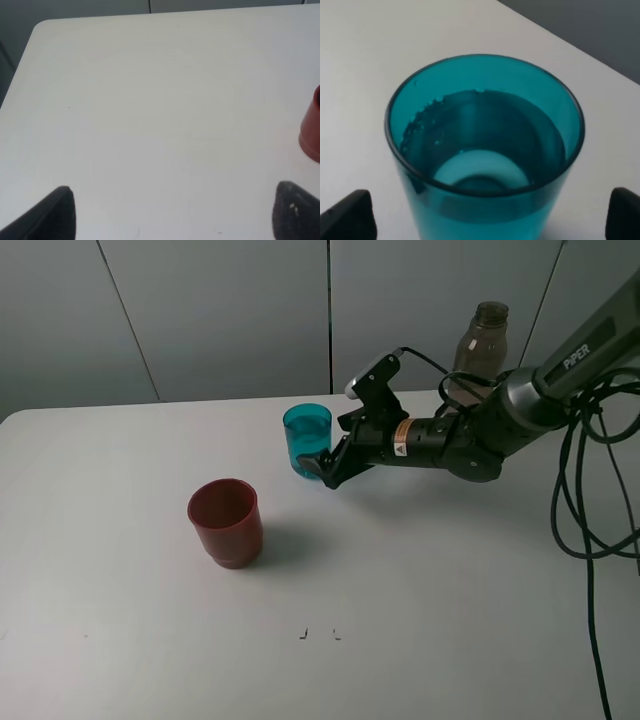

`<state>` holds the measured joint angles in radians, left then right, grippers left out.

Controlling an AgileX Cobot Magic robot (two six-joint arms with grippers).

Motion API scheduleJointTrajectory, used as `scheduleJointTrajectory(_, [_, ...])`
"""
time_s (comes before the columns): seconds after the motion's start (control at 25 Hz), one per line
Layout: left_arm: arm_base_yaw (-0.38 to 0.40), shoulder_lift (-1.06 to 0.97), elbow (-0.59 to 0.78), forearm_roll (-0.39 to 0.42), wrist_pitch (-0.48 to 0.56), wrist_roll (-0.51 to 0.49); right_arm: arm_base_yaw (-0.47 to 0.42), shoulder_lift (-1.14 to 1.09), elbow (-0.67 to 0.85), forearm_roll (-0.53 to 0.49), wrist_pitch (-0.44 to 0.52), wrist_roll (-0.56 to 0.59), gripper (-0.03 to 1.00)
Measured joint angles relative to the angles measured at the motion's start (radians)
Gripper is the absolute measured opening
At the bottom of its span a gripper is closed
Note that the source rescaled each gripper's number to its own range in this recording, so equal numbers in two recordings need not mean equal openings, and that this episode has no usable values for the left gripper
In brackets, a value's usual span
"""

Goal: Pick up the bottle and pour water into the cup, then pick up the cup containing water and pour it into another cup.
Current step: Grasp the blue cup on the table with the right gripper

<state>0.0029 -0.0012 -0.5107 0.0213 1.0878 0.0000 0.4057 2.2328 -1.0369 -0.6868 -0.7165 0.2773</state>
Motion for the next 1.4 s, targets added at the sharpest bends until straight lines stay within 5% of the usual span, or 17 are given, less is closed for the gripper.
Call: scheduleJointTrajectory(1.4, [0.000,0.000,0.000,0.000,0.000,0.000,0.022,0.045,-0.064,0.044,0.018,-0.002,1.00])
